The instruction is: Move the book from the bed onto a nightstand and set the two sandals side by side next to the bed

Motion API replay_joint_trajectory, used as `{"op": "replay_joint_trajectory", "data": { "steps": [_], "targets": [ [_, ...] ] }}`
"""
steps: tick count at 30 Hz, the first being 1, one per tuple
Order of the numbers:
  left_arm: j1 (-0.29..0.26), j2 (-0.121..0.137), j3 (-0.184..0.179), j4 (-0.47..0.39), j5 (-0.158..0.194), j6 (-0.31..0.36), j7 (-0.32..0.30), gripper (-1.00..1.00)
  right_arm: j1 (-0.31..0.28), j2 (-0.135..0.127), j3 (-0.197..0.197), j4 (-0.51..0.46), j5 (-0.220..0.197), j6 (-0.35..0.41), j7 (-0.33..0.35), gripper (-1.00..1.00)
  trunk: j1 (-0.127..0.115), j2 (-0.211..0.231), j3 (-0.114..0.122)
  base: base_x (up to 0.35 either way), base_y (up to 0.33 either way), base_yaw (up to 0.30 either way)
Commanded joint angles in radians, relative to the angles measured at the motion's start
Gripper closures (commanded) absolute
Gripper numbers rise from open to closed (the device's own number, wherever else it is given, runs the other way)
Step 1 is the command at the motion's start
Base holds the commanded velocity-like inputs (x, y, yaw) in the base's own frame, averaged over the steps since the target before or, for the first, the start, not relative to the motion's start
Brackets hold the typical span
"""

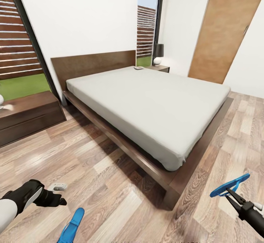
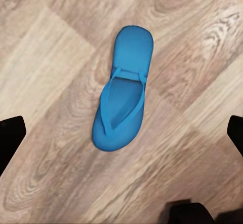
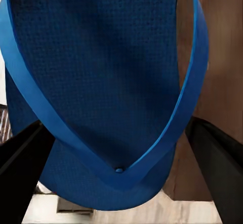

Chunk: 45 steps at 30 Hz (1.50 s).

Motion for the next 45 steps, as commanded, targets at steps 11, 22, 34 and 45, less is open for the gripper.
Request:
{"op": "replay_joint_trajectory", "data": {
  "steps": [11,22,34,45],
  "targets": [
    [0.0,0.002,-0.023,-0.002,0.005,-0.05,0.0,-1.0,0.0,-0.026,-0.001,-0.025,0.008,0.01,0.148,1.0,0.005,-0.003,-0.044,0.0,0.0,0.0],
    [0.0,0.002,-0.031,-0.002,0.005,-0.07,0.0,-1.0,0.0,-0.027,-0.001,-0.039,0.008,0.011,0.15,1.0,0.01,-0.006,-0.086,0.0,0.0,0.0],
    [0.0,0.0,-0.039,-0.002,-0.013,-0.145,0.001,-1.0,0.0,-0.026,0.0,-0.041,0.006,0.011,0.151,1.0,0.015,-0.008,-0.132,0.0,0.0,0.0],
    [-0.001,0.001,-0.037,-0.002,-0.037,-0.198,0.005,-1.0,0.001,-0.025,0.0,-0.057,0.008,0.011,0.151,1.0,0.02,-0.011,-0.175,0.0,0.0,0.0]
  ]
}}
